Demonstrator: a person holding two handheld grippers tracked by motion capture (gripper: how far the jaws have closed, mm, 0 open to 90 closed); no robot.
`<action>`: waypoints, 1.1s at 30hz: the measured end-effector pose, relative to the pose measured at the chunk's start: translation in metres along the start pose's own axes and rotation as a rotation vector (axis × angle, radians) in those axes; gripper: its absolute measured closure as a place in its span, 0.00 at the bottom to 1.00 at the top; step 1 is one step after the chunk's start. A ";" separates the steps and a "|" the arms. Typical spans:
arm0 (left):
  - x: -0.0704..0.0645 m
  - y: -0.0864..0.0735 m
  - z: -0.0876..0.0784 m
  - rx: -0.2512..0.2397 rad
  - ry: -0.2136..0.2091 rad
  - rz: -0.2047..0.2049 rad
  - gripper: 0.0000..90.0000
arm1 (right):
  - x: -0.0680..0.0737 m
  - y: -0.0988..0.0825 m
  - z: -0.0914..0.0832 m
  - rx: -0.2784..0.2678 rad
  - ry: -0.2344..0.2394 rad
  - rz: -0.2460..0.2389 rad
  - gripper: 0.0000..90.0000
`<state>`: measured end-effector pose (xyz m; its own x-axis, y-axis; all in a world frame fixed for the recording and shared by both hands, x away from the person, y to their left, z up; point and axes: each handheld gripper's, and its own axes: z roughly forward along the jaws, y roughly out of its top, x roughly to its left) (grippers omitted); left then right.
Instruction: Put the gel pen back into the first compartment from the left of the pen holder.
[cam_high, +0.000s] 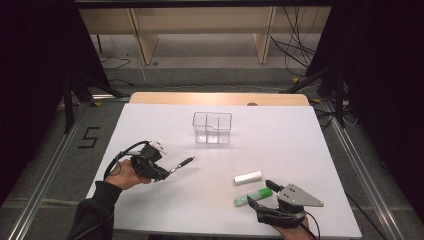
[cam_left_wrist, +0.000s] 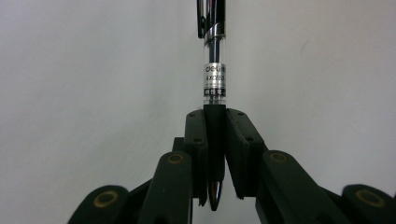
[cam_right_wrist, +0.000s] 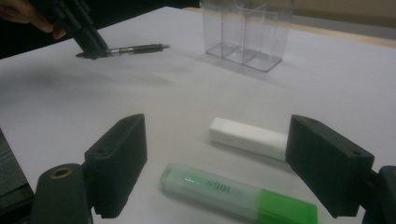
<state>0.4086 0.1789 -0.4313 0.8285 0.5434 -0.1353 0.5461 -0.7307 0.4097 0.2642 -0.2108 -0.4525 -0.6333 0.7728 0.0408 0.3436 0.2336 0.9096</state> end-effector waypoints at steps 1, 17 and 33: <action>-0.002 0.004 0.001 0.001 -0.006 0.014 0.88 | 0.003 0.002 0.001 0.001 0.003 -0.017 0.24; -0.044 0.058 0.006 -0.004 -0.074 0.148 0.88 | 0.024 0.027 0.023 0.014 0.023 -0.217 0.24; -0.057 0.075 0.012 0.033 -0.101 0.200 0.88 | 0.040 0.040 0.043 0.055 0.023 -0.372 0.24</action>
<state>0.4042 0.0881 -0.4034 0.9279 0.3434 -0.1452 0.3724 -0.8334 0.4083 0.2823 -0.1454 -0.4323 -0.7372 0.6159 -0.2779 0.1239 0.5275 0.8405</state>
